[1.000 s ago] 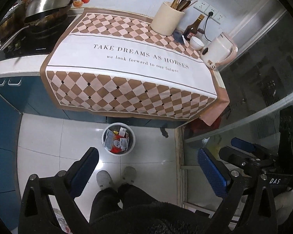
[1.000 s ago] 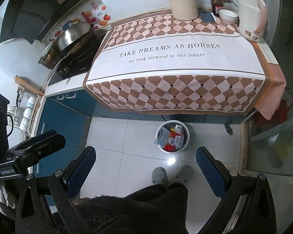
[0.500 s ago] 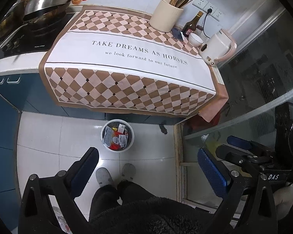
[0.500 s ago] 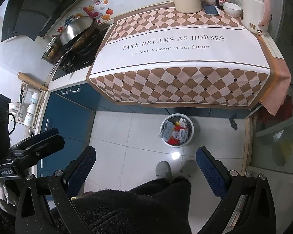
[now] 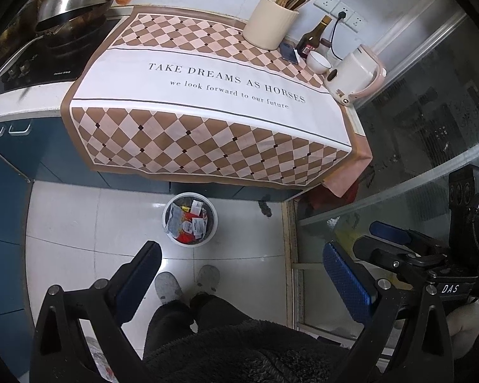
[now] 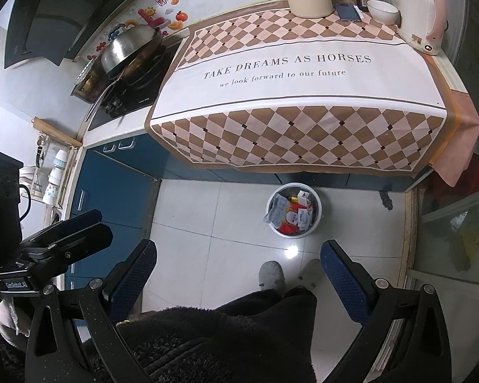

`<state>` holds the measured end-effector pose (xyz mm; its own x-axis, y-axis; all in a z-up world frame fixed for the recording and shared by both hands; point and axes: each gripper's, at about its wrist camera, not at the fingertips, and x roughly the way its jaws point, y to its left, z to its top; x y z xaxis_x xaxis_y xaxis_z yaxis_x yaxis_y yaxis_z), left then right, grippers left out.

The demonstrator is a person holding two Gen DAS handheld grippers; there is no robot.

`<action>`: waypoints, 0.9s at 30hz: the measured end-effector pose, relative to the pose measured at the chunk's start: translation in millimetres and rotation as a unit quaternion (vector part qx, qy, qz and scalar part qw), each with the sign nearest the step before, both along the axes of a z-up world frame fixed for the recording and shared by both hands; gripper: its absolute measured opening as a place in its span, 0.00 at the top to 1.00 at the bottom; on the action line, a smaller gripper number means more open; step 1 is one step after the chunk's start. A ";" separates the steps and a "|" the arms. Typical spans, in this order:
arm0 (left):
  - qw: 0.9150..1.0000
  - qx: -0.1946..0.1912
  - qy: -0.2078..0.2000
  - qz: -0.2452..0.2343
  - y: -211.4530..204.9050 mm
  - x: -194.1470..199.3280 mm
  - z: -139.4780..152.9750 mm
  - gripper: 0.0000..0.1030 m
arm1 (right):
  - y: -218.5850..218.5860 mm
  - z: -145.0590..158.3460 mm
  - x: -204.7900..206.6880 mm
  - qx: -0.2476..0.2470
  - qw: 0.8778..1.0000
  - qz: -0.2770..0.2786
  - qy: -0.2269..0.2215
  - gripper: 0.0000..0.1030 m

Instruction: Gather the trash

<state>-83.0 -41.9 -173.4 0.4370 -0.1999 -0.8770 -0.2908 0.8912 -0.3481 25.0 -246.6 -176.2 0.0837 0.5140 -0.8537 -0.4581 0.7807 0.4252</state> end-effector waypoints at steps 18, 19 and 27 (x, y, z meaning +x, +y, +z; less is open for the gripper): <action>1.000 -0.014 -0.003 -0.007 -5.6 6.7 -2.2 0.00 | -5.9 0.5 -2.7 0.002 1.000 -0.013 0.006 0.00; 1.000 -0.014 -0.003 -0.007 -6.1 6.5 -2.2 0.00 | -6.4 0.4 -2.5 0.003 1.000 -0.013 0.006 0.00; 1.000 -0.016 -0.002 -0.007 -7.9 6.2 -3.5 0.00 | -3.8 -0.5 -1.8 0.005 1.000 -0.013 0.008 0.00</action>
